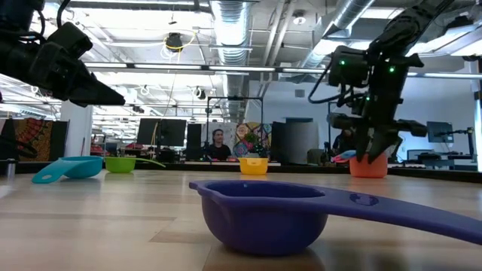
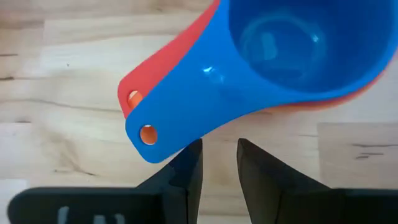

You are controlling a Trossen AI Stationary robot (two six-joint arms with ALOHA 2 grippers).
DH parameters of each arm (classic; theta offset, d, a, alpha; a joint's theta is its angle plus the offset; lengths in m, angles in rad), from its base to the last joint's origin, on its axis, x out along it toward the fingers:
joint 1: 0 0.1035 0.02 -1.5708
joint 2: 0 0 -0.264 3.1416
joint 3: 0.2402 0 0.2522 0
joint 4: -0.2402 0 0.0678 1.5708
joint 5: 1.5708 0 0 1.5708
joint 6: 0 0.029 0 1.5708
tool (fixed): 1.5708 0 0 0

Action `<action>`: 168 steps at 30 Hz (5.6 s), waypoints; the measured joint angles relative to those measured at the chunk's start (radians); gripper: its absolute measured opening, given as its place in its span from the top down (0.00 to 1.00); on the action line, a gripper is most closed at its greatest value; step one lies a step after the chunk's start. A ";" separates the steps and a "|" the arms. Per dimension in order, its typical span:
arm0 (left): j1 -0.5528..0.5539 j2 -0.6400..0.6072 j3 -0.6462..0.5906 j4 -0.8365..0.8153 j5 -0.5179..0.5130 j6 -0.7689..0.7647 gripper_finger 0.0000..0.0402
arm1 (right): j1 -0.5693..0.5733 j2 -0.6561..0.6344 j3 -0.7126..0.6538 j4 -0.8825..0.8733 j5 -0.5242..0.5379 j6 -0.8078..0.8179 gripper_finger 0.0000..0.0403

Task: Nest measuring cups in basket
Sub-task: Stack the blue measuring cup on the red measuring cup, then stack the yellow measuring cup on the blue measuring cup

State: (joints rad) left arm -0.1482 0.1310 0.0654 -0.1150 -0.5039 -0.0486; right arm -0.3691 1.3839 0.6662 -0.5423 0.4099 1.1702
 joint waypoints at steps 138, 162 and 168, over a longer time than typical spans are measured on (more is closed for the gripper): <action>0.000 0.000 0.000 0.000 0.000 0.000 0.72 | -0.182 0.635 0.804 0.057 -0.378 -0.693 0.74; 0.000 0.000 0.000 0.000 0.000 0.000 0.72 | -0.191 0.635 0.803 0.030 -0.413 -0.806 0.68; 0.000 0.000 0.000 0.000 0.000 0.000 0.72 | -0.211 0.635 0.803 0.039 -0.412 -0.885 0.46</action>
State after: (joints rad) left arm -0.1478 0.1307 0.0654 -0.1150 -0.5038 -0.0486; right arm -0.5802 2.0186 1.4693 -0.5031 -0.0022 0.2855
